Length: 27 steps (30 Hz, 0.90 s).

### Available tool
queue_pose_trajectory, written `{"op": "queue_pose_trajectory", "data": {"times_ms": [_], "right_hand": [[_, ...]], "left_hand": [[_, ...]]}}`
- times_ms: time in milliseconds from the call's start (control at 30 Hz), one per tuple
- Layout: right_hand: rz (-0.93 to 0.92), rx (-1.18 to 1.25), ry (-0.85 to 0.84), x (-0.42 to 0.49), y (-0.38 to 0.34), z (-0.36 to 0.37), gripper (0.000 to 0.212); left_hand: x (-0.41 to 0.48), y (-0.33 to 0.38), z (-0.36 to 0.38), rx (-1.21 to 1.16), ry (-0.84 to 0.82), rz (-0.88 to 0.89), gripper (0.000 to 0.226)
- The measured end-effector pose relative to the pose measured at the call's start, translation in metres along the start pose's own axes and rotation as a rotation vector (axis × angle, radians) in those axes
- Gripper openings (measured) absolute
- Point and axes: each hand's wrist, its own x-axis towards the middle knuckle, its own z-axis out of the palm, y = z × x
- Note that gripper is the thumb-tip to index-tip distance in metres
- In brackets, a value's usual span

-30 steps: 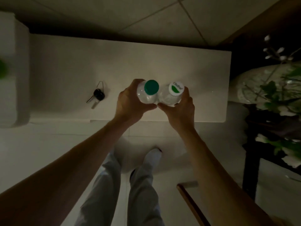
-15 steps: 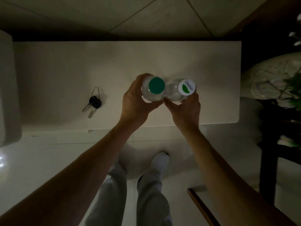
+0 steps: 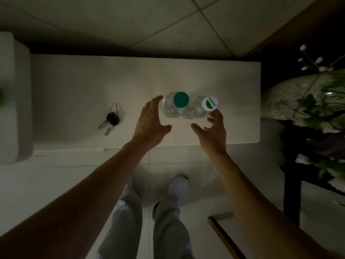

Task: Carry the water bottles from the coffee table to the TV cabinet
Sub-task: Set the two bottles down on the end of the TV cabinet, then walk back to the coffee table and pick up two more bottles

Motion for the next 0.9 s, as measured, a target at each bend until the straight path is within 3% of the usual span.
{"op": "queue_pose_trajectory", "data": {"times_ms": [100,200,367,533,900], "right_hand": [[0.078,-0.142,-0.032,-0.032,-0.021,-0.025,0.047],[0.069,-0.303,-0.152,-0.069,-0.063,-0.048,0.033],[-0.138,-0.525,-0.276,-0.137,-0.159,-0.083,0.027],[-0.292,-0.614,-0.289,-0.201,-0.231,-0.109,0.03],[-0.51,-0.758,-0.397,-0.337,-0.308,-0.15,0.029]], "left_hand": [[-0.032,0.004,-0.03,0.06,-0.01,-0.034,0.043],[-0.067,0.024,-0.074,0.182,-0.127,-0.066,0.024],[-0.137,0.083,-0.151,0.465,-0.148,0.132,0.023],[-0.202,0.13,-0.218,0.58,-0.107,0.289,0.026],[-0.335,0.163,-0.295,0.58,-0.075,0.293,0.032]]}}
